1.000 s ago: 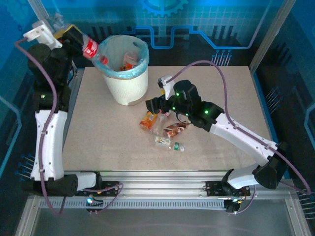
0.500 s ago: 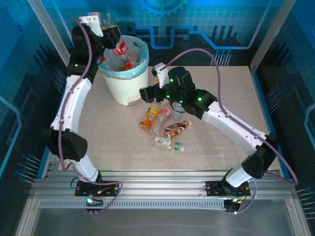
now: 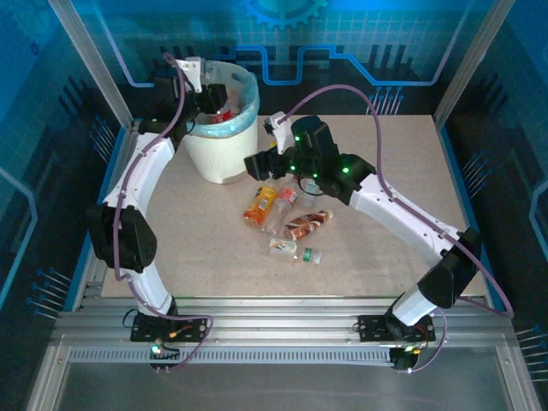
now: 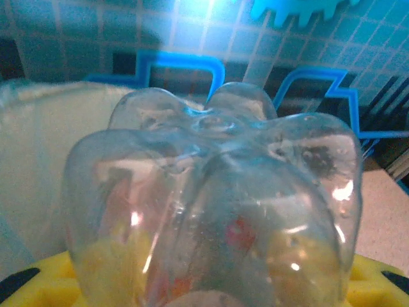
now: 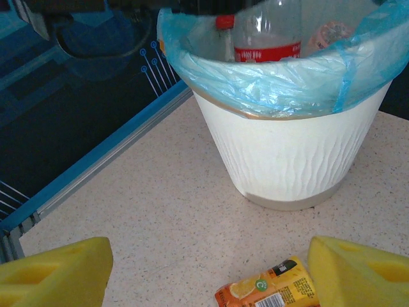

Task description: Put the plastic bottles in the bin

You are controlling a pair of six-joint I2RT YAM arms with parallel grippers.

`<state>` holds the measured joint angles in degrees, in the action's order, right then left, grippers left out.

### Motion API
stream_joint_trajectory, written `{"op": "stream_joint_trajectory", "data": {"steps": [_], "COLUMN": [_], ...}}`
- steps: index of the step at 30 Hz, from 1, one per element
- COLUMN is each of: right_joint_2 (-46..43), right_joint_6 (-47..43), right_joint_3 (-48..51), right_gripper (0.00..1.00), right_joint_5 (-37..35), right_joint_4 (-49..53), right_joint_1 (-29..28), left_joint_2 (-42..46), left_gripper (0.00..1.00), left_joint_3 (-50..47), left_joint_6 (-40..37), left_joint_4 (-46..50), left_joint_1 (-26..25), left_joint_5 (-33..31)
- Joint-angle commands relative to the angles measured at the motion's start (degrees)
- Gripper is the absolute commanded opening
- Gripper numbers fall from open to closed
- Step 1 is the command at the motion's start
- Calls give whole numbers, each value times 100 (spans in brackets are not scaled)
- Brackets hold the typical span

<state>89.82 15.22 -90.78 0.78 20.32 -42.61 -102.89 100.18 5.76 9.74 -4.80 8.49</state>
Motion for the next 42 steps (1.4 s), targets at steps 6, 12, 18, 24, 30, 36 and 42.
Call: {"op": "stream_joint_trajectory", "data": {"steps": [6, 12, 18, 24, 30, 36, 42], "right_joint_2": [88, 115, 157, 174, 218, 290, 343], "right_joint_6": [67, 68, 85, 77, 73, 110, 111], "right_joint_3": [-37, -57, -37, -36, -44, -55, -110], "right_gripper": [81, 81, 81, 81, 81, 81, 81], "right_joint_5": [81, 90, 95, 114, 156, 221, 256], "right_joint_4": [51, 91, 45, 52, 54, 87, 124], "right_joint_1": [73, 68, 81, 87, 122, 123, 121], "left_joint_2": [-297, -220, -163, -189, -751, -907, -1182], "left_gripper": [66, 75, 75, 70, 58, 59, 58], "left_joint_3": [89, 354, 447, 579, 1641, 1663, 1888], "left_joint_6": [-313, -9, -22, 62, 12, -180, -382], "left_joint_4": [52, 48, 38, 226, 1738, 2390, 2818], "left_joint_1": [-30, -30, -30, -30, -78, -96, -100], "left_joint_5": [9, 21, -20, -43, -24, -166, -447]}}
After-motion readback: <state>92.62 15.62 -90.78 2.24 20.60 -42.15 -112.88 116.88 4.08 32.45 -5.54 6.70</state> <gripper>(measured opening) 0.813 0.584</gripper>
